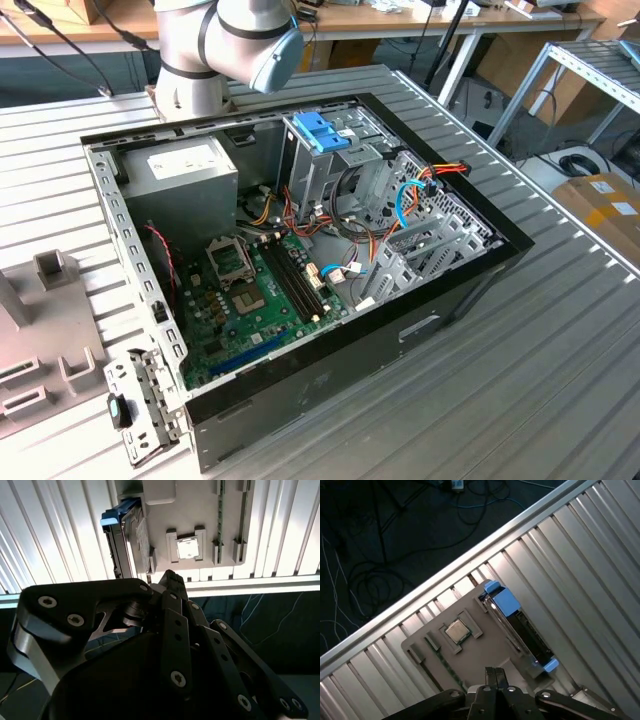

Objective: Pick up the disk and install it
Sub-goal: 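Pick up the disk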

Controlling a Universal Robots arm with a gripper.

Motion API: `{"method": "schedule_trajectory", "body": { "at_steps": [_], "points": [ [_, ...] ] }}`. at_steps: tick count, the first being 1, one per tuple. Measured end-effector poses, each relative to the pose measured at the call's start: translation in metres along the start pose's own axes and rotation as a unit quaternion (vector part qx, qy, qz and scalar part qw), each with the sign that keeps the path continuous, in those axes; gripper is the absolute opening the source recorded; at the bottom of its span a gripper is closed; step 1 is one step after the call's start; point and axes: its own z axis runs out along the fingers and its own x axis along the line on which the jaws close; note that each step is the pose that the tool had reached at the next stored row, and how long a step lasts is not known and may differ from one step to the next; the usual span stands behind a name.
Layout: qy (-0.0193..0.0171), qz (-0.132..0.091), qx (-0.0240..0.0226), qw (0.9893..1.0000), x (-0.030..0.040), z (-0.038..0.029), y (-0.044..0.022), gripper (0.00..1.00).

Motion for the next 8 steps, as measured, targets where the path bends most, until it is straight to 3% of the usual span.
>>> {"method": "schedule_trajectory", "body": {
  "at_steps": [8],
  "points": [
    [0.0016,-0.035,-0.0009,0.9994,0.0,0.0,0.0,0.1]
  ]
}}
